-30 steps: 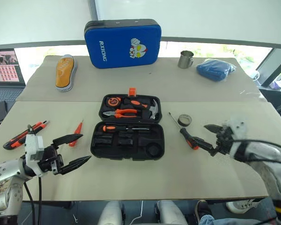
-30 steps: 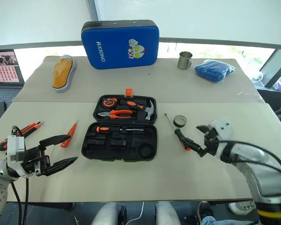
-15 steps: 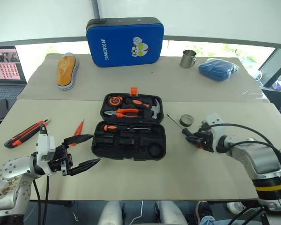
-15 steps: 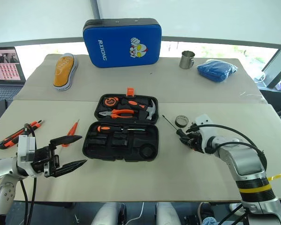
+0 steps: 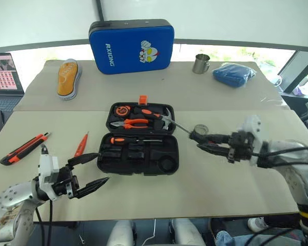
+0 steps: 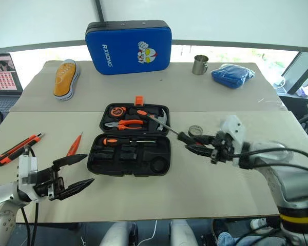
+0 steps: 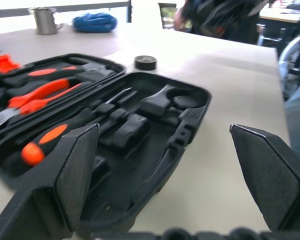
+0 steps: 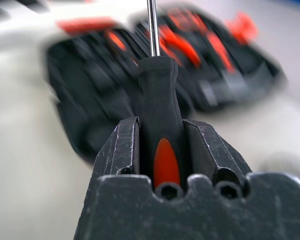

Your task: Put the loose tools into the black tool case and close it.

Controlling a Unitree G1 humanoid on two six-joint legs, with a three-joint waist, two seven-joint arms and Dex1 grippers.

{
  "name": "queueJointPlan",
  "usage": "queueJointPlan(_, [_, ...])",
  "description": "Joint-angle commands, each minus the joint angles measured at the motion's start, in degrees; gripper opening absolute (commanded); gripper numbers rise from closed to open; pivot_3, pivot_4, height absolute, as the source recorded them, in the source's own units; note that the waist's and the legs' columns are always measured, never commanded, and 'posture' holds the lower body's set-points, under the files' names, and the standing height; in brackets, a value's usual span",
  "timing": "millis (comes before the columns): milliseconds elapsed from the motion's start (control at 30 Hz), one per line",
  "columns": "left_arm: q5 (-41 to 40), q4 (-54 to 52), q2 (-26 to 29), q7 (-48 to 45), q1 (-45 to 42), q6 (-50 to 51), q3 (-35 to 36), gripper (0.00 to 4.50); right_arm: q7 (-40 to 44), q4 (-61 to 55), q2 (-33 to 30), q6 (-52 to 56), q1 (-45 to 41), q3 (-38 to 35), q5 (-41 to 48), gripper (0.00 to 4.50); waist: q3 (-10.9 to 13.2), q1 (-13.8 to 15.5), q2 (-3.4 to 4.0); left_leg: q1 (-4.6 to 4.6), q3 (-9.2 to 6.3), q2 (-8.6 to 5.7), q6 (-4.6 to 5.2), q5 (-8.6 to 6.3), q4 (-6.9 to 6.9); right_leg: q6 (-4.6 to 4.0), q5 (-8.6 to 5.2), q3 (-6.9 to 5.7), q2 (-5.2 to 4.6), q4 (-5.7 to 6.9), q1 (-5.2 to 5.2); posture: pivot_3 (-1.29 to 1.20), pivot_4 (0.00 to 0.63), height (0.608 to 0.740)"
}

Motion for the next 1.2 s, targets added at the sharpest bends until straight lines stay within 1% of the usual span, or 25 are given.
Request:
queueJointPlan(33, [-0.5, -1.0, -0.4, 1.0, 1.3, -1.3, 2.3, 4.5, -0.8, 6.2, 3.5, 0.8, -10.0, 11.9, -8.5, 1.03, 0.0, -0.2, -0.02, 0.0, -0.02, -0.02, -0.01, 0.01, 0.0, -0.02, 0.01, -0.01, 0.0, 0.01, 0.01, 0.0, 0.15, 0.74])
queueJointPlan(133, [-0.4, -1.9, -0.5, 1.6, 2.7, -1.6, 3.2, 4.5, 0.9, 11.5, 7.3, 0.2, -16.2, 18.5, -12.5, 1.03, 0.1, 0.1, -0.08, -0.06, 0.02, -0.01, -0.01, 0.01, -0.01, -0.03, 0.0, -0.05, -0.03, 0.06, -0.06, 0.0, 0.15, 0.74])
queueJointPlan(233, [-0.2, -2.5, -1.1, 2.5, 4.1, -2.0, 3.9, 4.5, 2.3, 15.7, 9.6, -0.7, -20.2, 25.5, -17.9, 1.03, 0.1, 0.6, -0.09, -0.47, -0.01, -0.04, -0.02, 0.01, 0.05, -0.01, 0.0, -0.07, -0.16, 0.2, -0.55, 0.0, 0.15, 0.74])
queueJointPlan(300, [-0.1, -3.2, -1.6, 3.0, 5.0, -2.3, 4.2, 4.5, 1.7, 17.8, 11.3, -0.7, -21.4, 27.6, -20.0, 1.03, 0.1, 0.8, -0.09, -0.76, -0.03, -0.07, -0.04, 0.02, 0.12, 0.01, 0.02, -0.06, -0.23, 0.3, -0.92, 0.0, 0.15, 0.74])
queueJointPlan(367, [0.0, -3.9, -2.1, 3.5, 5.8, -2.5, 4.1, 4.5, 1.3, 19.4, 12.6, -0.9, -22.2, 28.4, -21.6, 1.03, 0.1, 1.0, -0.09, -0.79, 0.0, -0.08, -0.04, 0.02, 0.12, 0.01, 0.03, -0.07, -0.24, 0.29, -0.92, 0.0, 0.15, 0.74])
queueJointPlan(467, [0.2, -5.0, -2.7, 4.1, 6.9, -2.8, 3.6, 4.5, 1.5, 20.9, 12.8, -1.8, -22.5, 30.5, -24.9, 1.03, 0.1, 1.1, -0.09, -0.76, 0.01, -0.08, -0.04, 0.02, 0.12, 0.01, 0.03, -0.07, -0.26, 0.29, -0.9, 0.0, 0.15, 0.74])
queueJointPlan(633, [0.3, -5.3, -3.0, 4.7, 7.3, -2.9, 3.3, 4.5, 2.2, 22.5, 13.5, -2.7, -22.6, 30.3, -26.5, 1.03, 0.1, 1.1, -0.1, -0.7, 0.1, -0.08, -0.04, 0.03, 0.12, 0.0, 0.03, -0.08, -0.24, 0.29, -0.85, 0.0, 0.15, 0.74])
queueJointPlan(900, [0.7, -5.4, -3.0, 5.3, 6.0, -2.7, 2.0, 4.5, 4.6, 27.6, 15.0, -2.0, -25.8, 27.0, -25.2, 1.03, 0.1, 1.1, -0.1, -0.7, 0.25, -0.11, -0.05, 0.03, 0.12, 0.0, 0.03, -0.09, -0.23, 0.3, -0.85, 0.0, 0.15, 0.74])
queueJointPlan(1100, [1.0, -5.3, -3.1, 5.3, 5.8, -2.8, 1.6, 4.5, 7.9, 30.1, 14.1, -3.2, -25.8, 28.0, -26.2, 1.03, 0.1, 1.1, -0.09, -0.72, 0.29, -0.1, -0.05, 0.03, 0.11, -0.01, 0.03, -0.09, -0.22, 0.29, -0.87, 0.0, 0.15, 0.74])
queueJointPlan(1200, [1.1, -5.0, -3.0, 5.4, 5.7, -2.9, 1.5, 4.5, 8.1, 31.0, 14.6, -3.5, -25.9, 28.0, -26.9, 1.03, 0.1, 1.1, -0.09, -0.7, 0.3, -0.1, -0.05, 0.03, 0.11, -0.01, 0.04, -0.09, -0.2, 0.29, -0.87, 0.0, 0.15, 0.74])
